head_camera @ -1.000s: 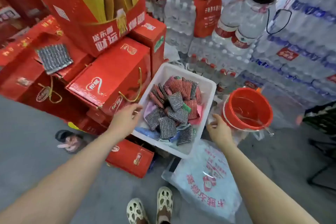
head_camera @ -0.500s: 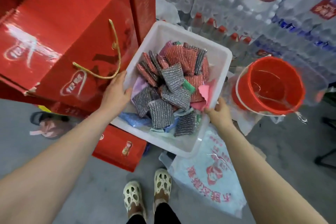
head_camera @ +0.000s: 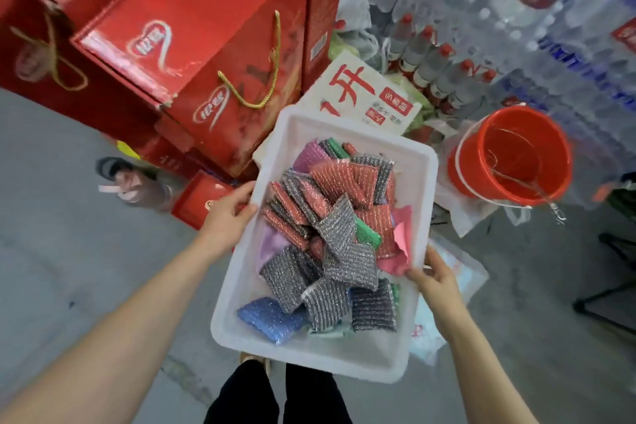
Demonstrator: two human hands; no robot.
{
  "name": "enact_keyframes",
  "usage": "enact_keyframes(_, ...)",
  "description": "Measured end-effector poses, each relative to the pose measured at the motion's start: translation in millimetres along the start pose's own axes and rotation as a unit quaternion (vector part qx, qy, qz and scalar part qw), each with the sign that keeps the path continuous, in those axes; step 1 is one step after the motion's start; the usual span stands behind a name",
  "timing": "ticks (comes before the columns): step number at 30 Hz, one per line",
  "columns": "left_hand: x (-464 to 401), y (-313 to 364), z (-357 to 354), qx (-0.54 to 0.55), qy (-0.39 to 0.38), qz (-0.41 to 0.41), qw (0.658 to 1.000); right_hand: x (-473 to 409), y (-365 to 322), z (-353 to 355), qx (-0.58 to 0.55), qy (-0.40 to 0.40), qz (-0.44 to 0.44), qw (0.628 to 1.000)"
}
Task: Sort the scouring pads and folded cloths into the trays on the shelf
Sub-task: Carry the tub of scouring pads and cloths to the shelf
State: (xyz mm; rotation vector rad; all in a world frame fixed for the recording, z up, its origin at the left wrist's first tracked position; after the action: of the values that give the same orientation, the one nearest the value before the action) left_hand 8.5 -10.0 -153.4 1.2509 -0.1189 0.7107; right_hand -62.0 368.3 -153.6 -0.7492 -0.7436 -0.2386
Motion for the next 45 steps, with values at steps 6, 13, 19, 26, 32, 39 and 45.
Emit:
enact_keyframes(6, 102.6, -71.9, 33.9, 0.071, 0.009, 0.052, 0.996, 63.8, 5.1, -35.0, 0.022, 0.008, 0.021, 1.0)
enact_keyframes(13, 226.8, -133.6, 133.3, 0.123, 0.066, 0.063, 0.988, 151.3, -12.2, -119.3, 0.144, 0.009, 0.107, 0.984)
enact_keyframes(19, 327.6, -171.2, 271.6, 0.121, 0.16, 0.073, 0.977, 228.0, -87.7, -230.6, 0.183, -0.022, 0.219, 0.958)
enact_keyframes(26, 405.6, -203.8, 432.1, 0.152, 0.288, 0.063, 0.943, 296.5, -222.8, -357.3, 0.226, -0.063, 0.324, 0.917)
enact_keyframes(32, 409.5, -234.1, 545.7, 0.186, 0.36, 0.074, 0.911, 307.5, -343.1, -473.1, 0.259, -0.082, 0.389, 0.88)
enact_keyframes(39, 372.1, -265.4, 674.2, 0.271, 0.433, 0.092, 0.855, 301.2, -478.8, -603.7, 0.279, -0.117, 0.414, 0.858)
enact_keyframes(45, 325.8, -291.5, 782.5, 0.307, 0.465, 0.092, 0.825, 306.3, -585.5, -700.1, 0.26, -0.132, 0.412, 0.863)
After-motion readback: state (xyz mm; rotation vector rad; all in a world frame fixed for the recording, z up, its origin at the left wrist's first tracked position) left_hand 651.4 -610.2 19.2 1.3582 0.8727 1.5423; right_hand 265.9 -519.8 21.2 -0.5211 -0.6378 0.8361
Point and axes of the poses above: each hand's wrist, its own x-axis away from the middle knuckle, its own z-axis out of the back of the hand, y = z × x, the point moved 8 cm from there along -x, towards the middle knuckle, and after that the axes turned 12 degrees about x, right-handed, at the moved point
